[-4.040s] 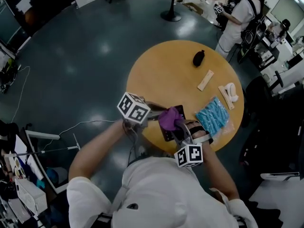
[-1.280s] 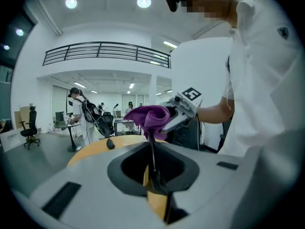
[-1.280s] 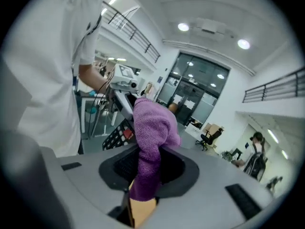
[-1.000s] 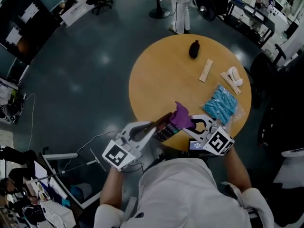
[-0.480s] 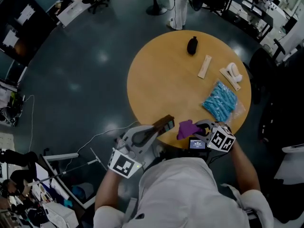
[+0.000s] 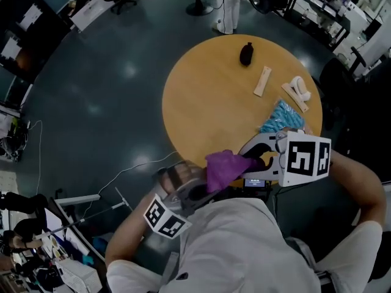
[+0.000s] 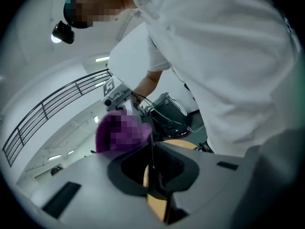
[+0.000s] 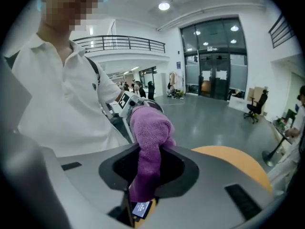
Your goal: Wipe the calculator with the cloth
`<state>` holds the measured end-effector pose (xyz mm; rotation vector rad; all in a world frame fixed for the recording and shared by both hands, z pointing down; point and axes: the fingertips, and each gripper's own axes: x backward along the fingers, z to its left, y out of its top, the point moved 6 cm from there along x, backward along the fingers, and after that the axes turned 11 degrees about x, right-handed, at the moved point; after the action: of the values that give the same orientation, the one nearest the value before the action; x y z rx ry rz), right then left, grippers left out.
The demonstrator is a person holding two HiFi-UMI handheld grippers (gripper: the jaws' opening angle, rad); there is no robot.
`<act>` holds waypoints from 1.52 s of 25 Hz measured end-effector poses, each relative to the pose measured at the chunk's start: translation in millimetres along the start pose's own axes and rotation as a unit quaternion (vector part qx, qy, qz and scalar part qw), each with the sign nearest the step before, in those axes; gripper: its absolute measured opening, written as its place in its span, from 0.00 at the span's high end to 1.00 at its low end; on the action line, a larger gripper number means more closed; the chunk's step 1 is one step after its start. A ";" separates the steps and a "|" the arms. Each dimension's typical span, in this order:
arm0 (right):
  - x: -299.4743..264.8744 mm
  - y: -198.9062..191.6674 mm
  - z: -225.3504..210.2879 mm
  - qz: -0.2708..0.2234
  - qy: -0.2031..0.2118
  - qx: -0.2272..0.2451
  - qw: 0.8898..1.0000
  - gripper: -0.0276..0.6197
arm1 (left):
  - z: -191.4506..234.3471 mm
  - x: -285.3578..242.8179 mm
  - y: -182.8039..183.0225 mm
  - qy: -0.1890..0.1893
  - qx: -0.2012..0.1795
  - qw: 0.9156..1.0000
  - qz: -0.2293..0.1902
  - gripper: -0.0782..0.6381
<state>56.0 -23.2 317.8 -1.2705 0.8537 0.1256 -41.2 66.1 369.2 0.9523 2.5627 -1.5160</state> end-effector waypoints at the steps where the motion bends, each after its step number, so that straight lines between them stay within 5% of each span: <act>1: -5.5 -0.3 3.1 0.004 0.020 -0.006 1.000 0.81 | 0.2 0.1 2.1 0.002 0.004 1.000 -0.005 0.83; 6: -17.3 -4.6 8.3 0.003 0.065 -0.046 0.997 0.81 | -3.0 1.8 6.2 0.002 0.008 1.000 -0.011 0.83; 18: -27.9 -11.6 -3.4 0.042 0.132 -0.083 0.987 0.81 | -18.1 -3.7 36.1 -0.028 -0.086 0.996 -0.027 0.83; 25: -33.9 -23.0 -5.0 0.022 0.231 -0.173 0.957 0.81 | -31.1 -6.4 63.3 -0.042 -0.113 0.990 -0.070 0.83; 38: -70.1 -58.4 11.3 -0.002 0.312 -0.249 0.917 0.81 | -21.0 1.9 90.4 -0.037 -0.088 0.989 -0.111 0.83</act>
<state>43.5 -7.5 407.5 -1.8354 1.4268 -0.0824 9.0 115.0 308.2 0.5987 2.7677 -1.3088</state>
